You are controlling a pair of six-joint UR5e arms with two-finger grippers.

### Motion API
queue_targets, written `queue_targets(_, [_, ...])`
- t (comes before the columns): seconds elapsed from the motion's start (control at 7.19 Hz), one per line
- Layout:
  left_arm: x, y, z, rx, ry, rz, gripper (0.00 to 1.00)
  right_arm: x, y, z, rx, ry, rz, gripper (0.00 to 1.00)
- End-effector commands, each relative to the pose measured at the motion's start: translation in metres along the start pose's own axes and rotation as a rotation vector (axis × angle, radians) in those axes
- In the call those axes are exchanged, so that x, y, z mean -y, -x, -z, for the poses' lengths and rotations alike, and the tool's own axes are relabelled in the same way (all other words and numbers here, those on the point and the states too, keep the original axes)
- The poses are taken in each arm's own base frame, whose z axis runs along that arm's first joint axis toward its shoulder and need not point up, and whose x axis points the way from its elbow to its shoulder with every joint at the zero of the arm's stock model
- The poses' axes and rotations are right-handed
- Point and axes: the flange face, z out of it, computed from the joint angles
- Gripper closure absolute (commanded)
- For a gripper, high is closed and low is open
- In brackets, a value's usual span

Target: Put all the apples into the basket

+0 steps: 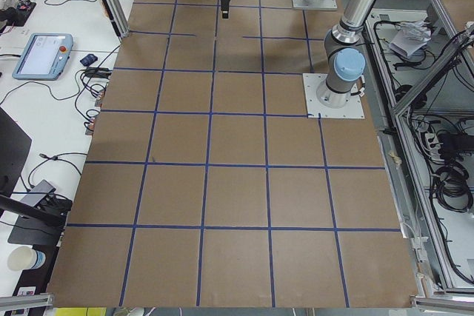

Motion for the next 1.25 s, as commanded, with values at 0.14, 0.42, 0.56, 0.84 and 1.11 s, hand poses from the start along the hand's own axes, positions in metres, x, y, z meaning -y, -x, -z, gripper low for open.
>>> queue_targets(0.14, [0.000,0.000,0.000,0.000,0.000,0.000,0.00,-0.074,0.051,0.132,0.016,0.016,-0.060,0.00])
queue_targets(0.42, [0.000,0.000,-0.001,-0.002,0.001,0.000,0.00,-0.107,0.125,0.177,0.068,0.009,-0.195,0.00])
queue_targets(0.56, [0.000,0.000,-0.001,-0.002,0.001,0.000,0.00,-0.127,0.167,0.191,0.071,0.034,-0.229,0.00])
queue_targets(0.84, [0.000,0.000,-0.001,-0.002,0.001,0.000,0.00,-0.148,0.242,0.205,0.054,0.024,-0.130,0.00])
queue_targets(1.11, [0.000,0.000,-0.001,-0.002,0.003,0.000,0.00,-0.173,0.251,0.215,0.050,0.030,-0.114,0.00])
